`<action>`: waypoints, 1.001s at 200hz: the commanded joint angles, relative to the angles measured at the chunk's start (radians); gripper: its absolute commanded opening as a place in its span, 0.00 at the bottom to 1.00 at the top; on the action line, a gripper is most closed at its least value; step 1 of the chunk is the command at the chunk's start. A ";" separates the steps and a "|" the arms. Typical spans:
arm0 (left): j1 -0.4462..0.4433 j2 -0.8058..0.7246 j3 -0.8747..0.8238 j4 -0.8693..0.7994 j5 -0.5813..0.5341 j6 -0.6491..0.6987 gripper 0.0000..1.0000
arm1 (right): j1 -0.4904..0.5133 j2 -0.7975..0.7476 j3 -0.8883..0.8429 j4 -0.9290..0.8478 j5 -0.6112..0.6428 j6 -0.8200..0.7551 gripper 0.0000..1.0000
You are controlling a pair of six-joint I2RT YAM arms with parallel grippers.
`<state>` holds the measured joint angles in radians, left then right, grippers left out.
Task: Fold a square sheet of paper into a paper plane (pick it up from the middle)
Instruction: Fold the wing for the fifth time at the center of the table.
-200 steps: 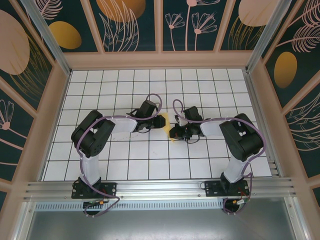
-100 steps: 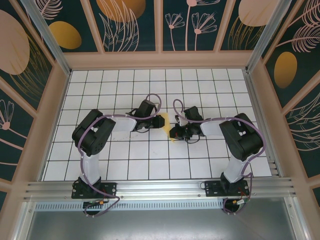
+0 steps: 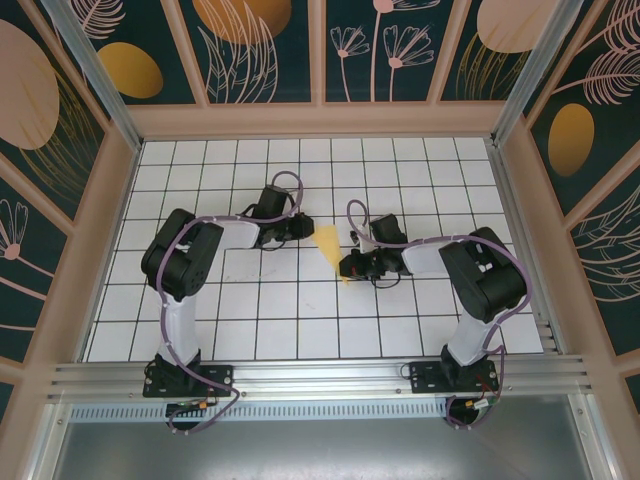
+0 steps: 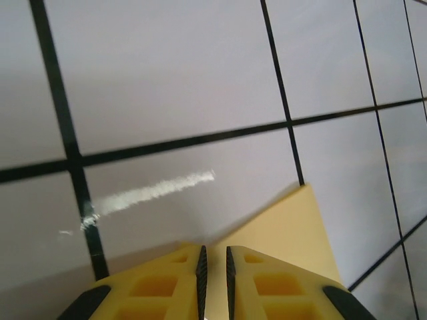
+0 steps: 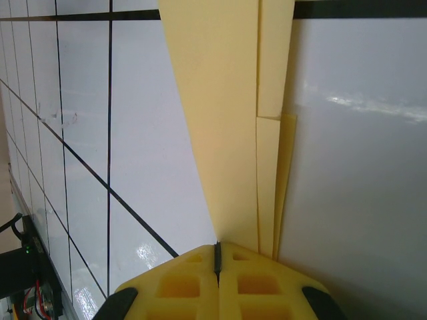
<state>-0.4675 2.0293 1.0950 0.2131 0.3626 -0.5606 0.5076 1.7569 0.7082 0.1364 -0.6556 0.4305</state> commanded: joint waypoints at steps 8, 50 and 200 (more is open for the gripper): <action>0.046 0.058 0.031 -0.070 -0.095 0.052 0.20 | -0.001 0.049 -0.067 -0.181 0.097 -0.022 0.05; 0.065 0.027 0.058 -0.104 -0.098 0.062 0.20 | -0.001 0.039 -0.054 -0.172 0.082 -0.017 0.06; -0.086 -0.298 -0.171 -0.037 -0.127 -0.220 0.34 | -0.019 -0.144 0.084 -0.088 0.176 0.092 0.31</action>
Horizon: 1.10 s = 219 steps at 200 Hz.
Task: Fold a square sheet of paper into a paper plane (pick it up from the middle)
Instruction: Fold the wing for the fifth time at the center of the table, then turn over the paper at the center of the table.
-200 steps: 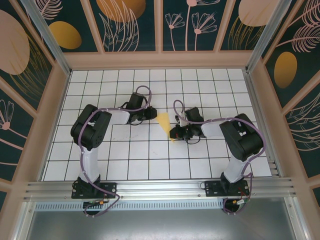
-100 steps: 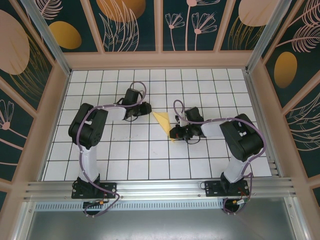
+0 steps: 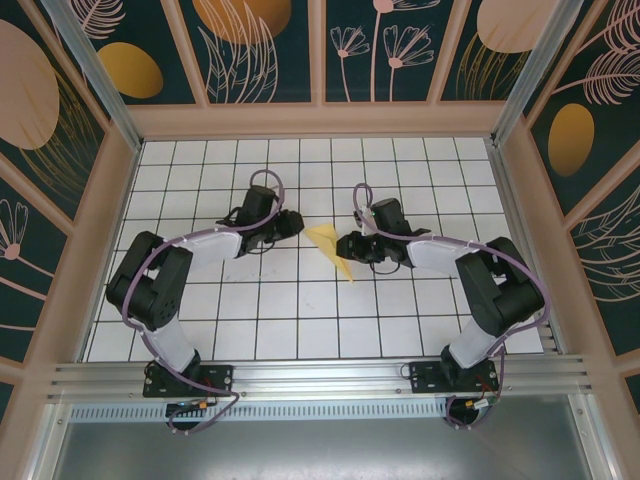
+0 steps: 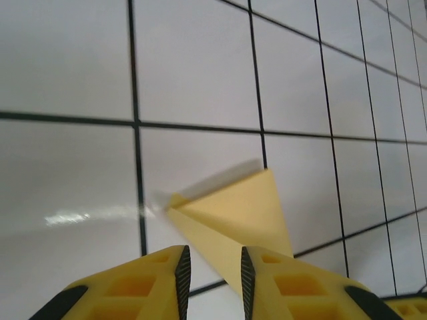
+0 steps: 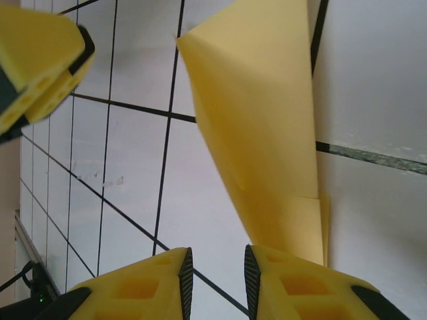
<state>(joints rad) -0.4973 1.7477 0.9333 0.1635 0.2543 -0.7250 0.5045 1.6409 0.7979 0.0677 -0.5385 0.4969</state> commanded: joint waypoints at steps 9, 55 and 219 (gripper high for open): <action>-0.079 -0.012 -0.006 0.013 -0.026 -0.079 0.36 | -0.022 -0.035 -0.009 -0.027 0.079 0.031 0.32; -0.202 0.052 0.105 -0.199 -0.207 -0.231 0.63 | -0.067 -0.056 -0.025 -0.086 0.258 0.057 0.47; -0.285 0.103 0.162 -0.327 -0.262 -0.348 0.27 | -0.157 -0.103 -0.062 -0.057 0.313 0.017 0.70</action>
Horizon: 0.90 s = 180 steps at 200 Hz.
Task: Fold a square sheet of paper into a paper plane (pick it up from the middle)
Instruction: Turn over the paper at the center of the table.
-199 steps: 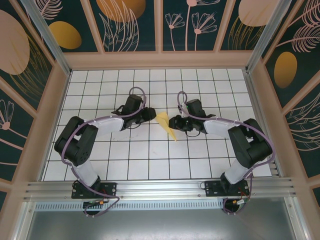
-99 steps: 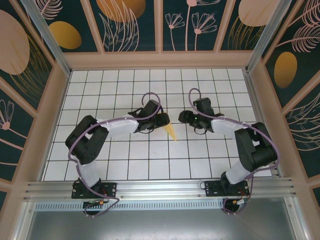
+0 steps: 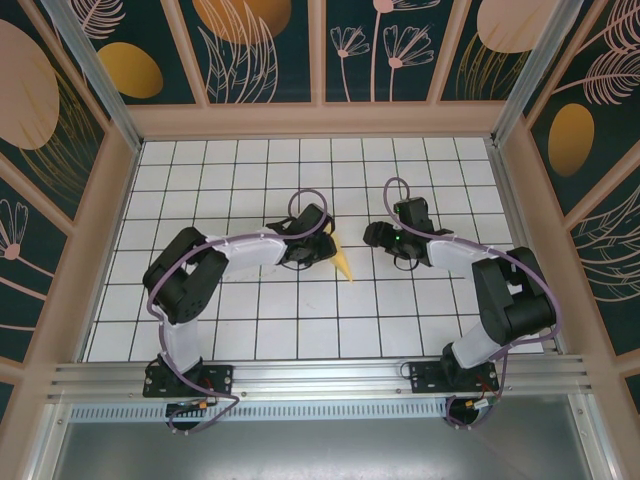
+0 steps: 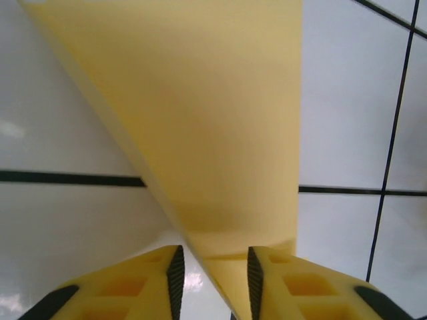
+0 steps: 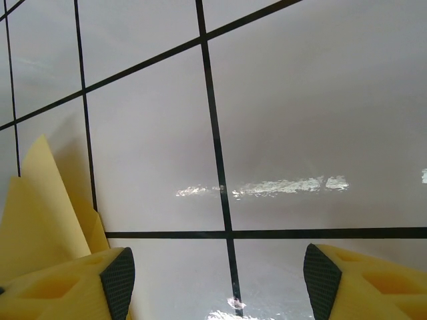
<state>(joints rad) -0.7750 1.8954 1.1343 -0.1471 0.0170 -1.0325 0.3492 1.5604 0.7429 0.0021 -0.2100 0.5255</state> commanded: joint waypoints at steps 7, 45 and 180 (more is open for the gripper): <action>-0.007 -0.047 -0.044 -0.012 -0.031 -0.045 0.24 | -0.002 -0.021 -0.007 0.009 -0.018 -0.010 0.70; -0.007 -0.059 -0.060 0.033 -0.044 -0.032 0.08 | -0.002 -0.029 -0.010 0.001 -0.028 -0.001 0.69; 0.044 -0.093 -0.123 0.431 0.262 0.151 0.00 | -0.004 -0.223 -0.139 0.172 -0.136 0.069 0.70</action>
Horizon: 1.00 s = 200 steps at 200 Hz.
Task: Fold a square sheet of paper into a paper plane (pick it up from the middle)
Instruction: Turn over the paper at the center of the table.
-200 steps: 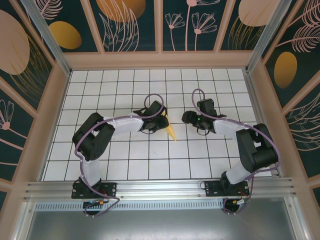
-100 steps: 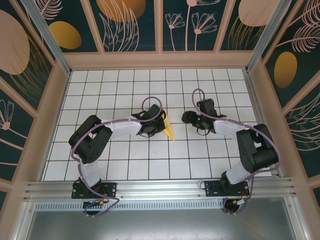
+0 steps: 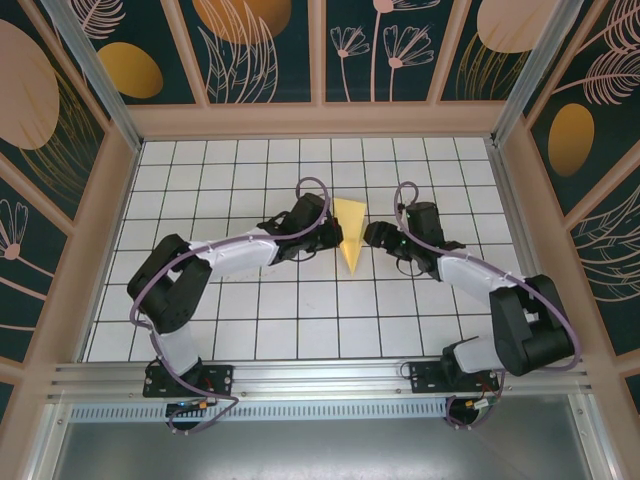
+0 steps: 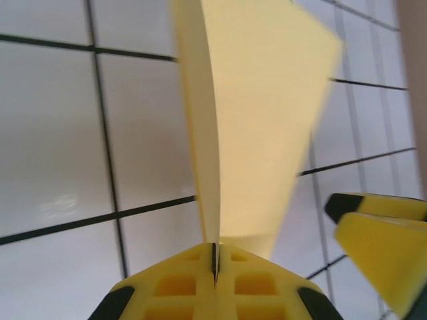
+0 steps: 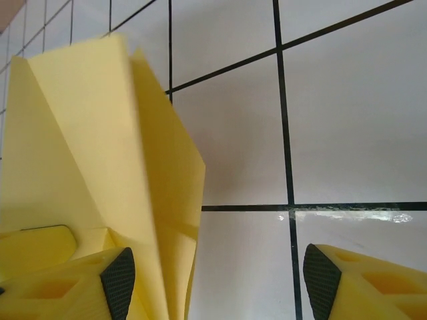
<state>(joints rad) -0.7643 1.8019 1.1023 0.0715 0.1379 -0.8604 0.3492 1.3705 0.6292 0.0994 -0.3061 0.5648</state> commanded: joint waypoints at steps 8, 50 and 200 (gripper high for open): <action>0.045 0.006 -0.120 0.280 0.174 -0.049 0.00 | -0.004 -0.032 -0.029 0.081 -0.055 0.032 0.70; 0.083 0.032 -0.250 0.464 0.259 -0.112 0.00 | 0.027 0.000 -0.020 0.101 -0.122 0.007 0.60; 0.097 0.081 -0.345 0.459 0.225 -0.155 0.00 | 0.164 0.269 0.150 0.003 -0.128 -0.060 0.42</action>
<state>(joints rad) -0.6731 1.8622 0.7647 0.5201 0.3618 -1.0008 0.5041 1.6226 0.7509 0.1341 -0.4206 0.5293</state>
